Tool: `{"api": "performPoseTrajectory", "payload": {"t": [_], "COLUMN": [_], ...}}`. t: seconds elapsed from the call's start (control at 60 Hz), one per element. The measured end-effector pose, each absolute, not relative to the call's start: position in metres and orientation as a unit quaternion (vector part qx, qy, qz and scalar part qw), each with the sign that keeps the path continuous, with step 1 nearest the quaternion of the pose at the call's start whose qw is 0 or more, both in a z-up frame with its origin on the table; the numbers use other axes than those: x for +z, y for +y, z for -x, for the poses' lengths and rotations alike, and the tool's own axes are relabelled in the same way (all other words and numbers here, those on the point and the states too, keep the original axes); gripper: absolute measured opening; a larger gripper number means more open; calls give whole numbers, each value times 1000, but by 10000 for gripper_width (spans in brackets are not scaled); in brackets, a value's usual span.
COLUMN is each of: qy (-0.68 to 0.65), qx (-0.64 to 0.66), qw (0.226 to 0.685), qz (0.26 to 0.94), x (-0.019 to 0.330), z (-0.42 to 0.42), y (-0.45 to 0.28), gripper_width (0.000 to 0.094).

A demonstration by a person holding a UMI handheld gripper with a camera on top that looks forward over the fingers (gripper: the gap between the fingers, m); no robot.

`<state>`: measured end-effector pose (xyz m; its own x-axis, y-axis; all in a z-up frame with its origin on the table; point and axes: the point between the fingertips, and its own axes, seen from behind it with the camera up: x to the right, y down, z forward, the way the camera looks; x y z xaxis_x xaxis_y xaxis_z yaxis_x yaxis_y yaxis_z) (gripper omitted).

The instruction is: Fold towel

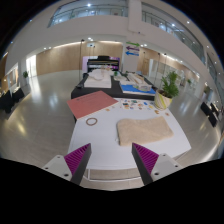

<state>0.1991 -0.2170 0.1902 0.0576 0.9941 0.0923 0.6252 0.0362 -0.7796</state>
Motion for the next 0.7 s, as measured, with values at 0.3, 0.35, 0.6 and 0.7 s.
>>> {"api": "performPoseTrajectory", "payload": {"t": [0.3,0.35,0.6,0.7], "qy": [-663,-664,-662,-671], "qx": [269,271,271,266], "qw": [343,343,343,336], "qz": [609,607,609,606], "x": [123,107,36,12], "z": [-131,-112,-18,7], "y": [-206,-198,-155,-143], "gripper_width": [854,853,854,846]}}
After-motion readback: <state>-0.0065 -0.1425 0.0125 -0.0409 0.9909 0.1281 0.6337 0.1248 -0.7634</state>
